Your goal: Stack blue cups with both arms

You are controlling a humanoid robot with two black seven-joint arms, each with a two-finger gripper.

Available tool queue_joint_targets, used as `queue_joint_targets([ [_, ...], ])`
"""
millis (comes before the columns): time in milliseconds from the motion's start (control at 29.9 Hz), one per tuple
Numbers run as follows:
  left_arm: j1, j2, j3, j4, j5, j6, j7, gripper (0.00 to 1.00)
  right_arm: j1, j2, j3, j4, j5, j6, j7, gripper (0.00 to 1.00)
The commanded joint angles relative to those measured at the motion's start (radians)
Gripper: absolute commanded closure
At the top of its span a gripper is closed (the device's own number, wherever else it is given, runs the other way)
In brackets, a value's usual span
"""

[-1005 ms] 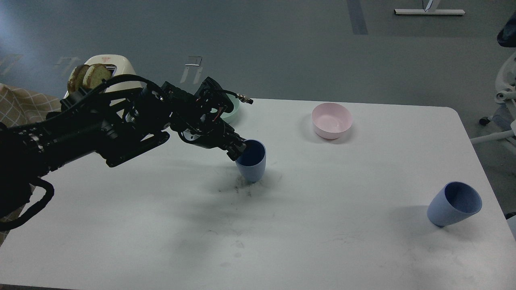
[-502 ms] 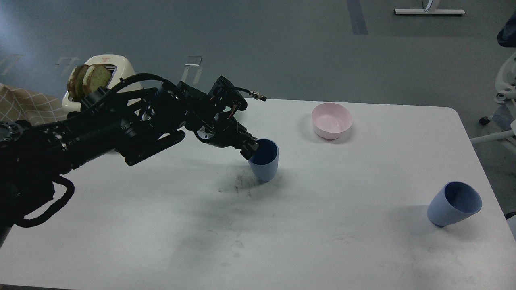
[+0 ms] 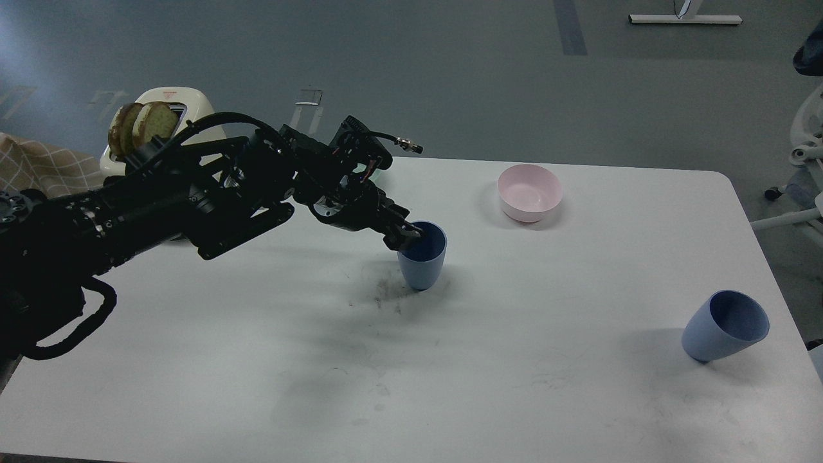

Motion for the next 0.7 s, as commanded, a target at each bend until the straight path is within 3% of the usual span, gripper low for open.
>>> queue_joint_targets([
  [0, -0.044, 0.048, -0.003, 0.0, -0.212, 0.0, -0.016, 0.23, 0.0, -0.008, 0.007, 0.001, 0.0, 0.0, 0.002, 0.0],
  [67, -0.061, 0.1, -0.032, 0.0, -0.458, 0.0, -0.018, 0.16, 0.007, -0.009, 0.019, -0.001, -0.006, 0.0, 0.002, 0.0],
  [368, -0.031, 0.275, -0.234, 0.0, -1.145, 0.0, -0.018, 0.04, 0.021, -0.081, 0.035, 0.017, -0.014, 0.0, 0.003, 0.0],
  [536, 0.119, 0.356, -0.516, 0.002, -1.409, 0.0, -0.018, 0.04, 0.024, -0.168, 0.029, 0.12, -0.193, 0.0, 0.005, 0.0],
  [569, 0.12, 0.356, -0.517, 0.002, -1.409, 0.0, -0.018, 0.04, 0.024, -0.169, 0.029, 0.12, -0.193, 0.0, 0.005, 0.0],
  [670, 0.222, 0.362, -0.704, 0.002, -1.455, 0.0, -0.018, 0.04, 0.023, -0.173, 0.027, 0.189, -0.372, 0.0, 0.005, 0.0],
])
